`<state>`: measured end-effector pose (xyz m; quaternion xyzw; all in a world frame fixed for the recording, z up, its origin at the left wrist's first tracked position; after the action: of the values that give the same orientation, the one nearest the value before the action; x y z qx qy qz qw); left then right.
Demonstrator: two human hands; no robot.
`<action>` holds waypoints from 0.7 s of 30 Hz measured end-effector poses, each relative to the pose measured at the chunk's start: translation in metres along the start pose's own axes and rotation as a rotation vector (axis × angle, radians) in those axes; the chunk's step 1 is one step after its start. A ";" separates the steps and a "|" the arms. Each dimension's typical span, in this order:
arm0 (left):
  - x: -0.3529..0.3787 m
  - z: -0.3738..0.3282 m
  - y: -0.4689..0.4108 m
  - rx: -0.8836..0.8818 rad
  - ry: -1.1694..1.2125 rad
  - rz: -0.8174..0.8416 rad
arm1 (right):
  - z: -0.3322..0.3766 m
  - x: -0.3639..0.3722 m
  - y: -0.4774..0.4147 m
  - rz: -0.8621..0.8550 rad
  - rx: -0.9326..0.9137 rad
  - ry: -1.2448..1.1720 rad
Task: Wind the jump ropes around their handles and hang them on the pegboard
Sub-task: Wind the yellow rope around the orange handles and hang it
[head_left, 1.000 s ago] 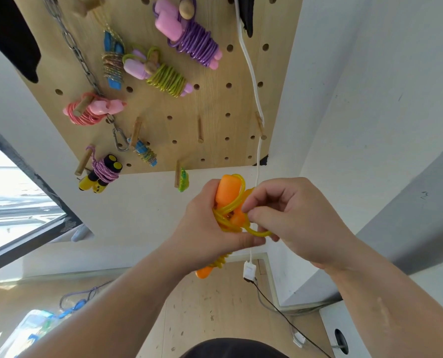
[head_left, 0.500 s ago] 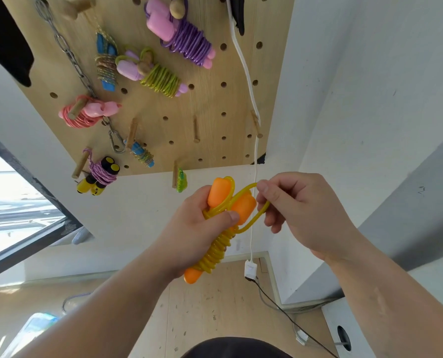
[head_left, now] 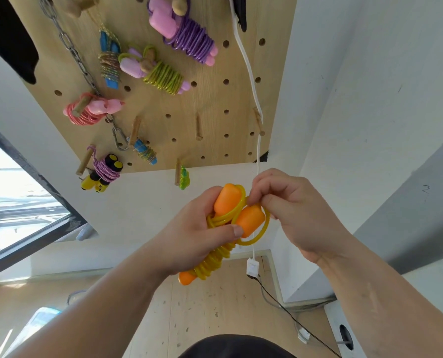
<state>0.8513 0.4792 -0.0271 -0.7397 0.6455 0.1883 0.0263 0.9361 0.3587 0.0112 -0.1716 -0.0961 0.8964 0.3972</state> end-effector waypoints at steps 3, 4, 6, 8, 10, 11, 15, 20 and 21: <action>0.000 0.000 0.000 0.003 0.007 -0.029 | 0.016 -0.001 0.007 -0.090 -0.181 0.201; -0.001 0.000 -0.001 0.005 0.016 -0.037 | 0.020 -0.001 0.010 -0.118 -0.225 0.241; -0.002 -0.001 -0.002 0.026 0.026 -0.040 | 0.023 0.000 0.016 -0.135 -0.265 0.315; -0.002 -0.002 -0.001 0.048 0.005 -0.046 | 0.021 0.001 0.018 -0.138 -0.270 0.355; -0.003 0.000 0.000 0.048 -0.020 -0.072 | 0.017 0.002 0.018 -0.142 -0.238 0.311; -0.003 0.001 0.000 0.048 -0.017 -0.079 | 0.014 0.004 0.018 -0.136 -0.214 0.277; -0.004 0.009 0.001 0.030 0.134 -0.073 | 0.001 0.009 0.017 -0.079 -0.094 0.116; -0.003 0.013 0.000 -0.003 0.124 -0.158 | -0.010 0.011 0.015 0.002 0.012 0.014; -0.003 0.012 0.000 -0.006 0.133 -0.177 | -0.012 0.013 0.014 0.020 0.030 0.005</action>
<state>0.8479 0.4855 -0.0377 -0.8047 0.5775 0.1377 -0.0024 0.9230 0.3592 -0.0069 -0.1692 -0.0800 0.9013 0.3907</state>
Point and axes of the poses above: each hand's wrist, its own y-axis away from the middle knuckle, its own x-axis out of the palm, z = x × y, the point moved 9 cm from there along -y, towards the middle knuckle, and after that the axes turned 9 degrees about -x, right-handed, at the moved point
